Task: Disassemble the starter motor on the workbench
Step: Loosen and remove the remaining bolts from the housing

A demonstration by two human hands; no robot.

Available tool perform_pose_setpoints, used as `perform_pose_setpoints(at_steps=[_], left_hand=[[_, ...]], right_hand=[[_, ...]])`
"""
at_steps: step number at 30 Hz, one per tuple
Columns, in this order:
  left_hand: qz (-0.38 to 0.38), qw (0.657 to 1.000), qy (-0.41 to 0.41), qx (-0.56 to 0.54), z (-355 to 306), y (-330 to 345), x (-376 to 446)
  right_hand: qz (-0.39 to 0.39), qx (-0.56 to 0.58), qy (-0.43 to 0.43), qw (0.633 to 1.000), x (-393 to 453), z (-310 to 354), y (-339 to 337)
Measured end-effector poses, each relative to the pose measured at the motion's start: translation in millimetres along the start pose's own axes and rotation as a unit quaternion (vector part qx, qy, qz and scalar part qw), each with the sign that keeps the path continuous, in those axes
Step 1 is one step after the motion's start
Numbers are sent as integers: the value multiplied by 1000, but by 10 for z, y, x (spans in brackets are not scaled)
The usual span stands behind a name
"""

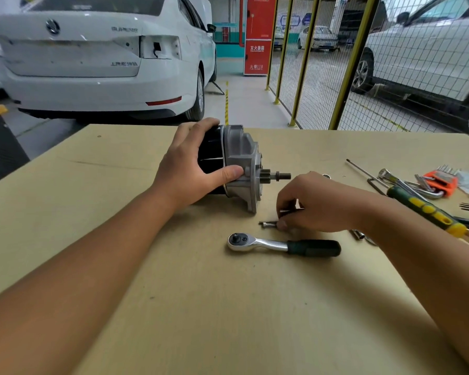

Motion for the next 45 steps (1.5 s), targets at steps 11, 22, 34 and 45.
perform_pose_setpoints(at_steps=[11, 22, 34, 45], left_hand=[[11, 995, 44, 86, -47, -93, -20], [60, 961, 123, 242, -254, -1, -11], [115, 968, 93, 205, -231, 54, 61], [181, 955, 52, 228, -92, 168, 254]], right_hand=[[-194, 63, -11, 979, -139, -43, -550], [-251, 0, 19, 968, -24, -86, -330], [-243, -57, -22, 968, 81, 26, -247], [-191, -35, 14, 981, 287, -22, -380]])
Point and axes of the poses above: each hand's wrist, its own x-axis towards the middle knuckle, its own y-axis out of the palm, z = x × y, the point moved 9 cm from there along x, towards the middle knuckle, and after that the axes turned 7 degrees about x, right-handed, at the moved point
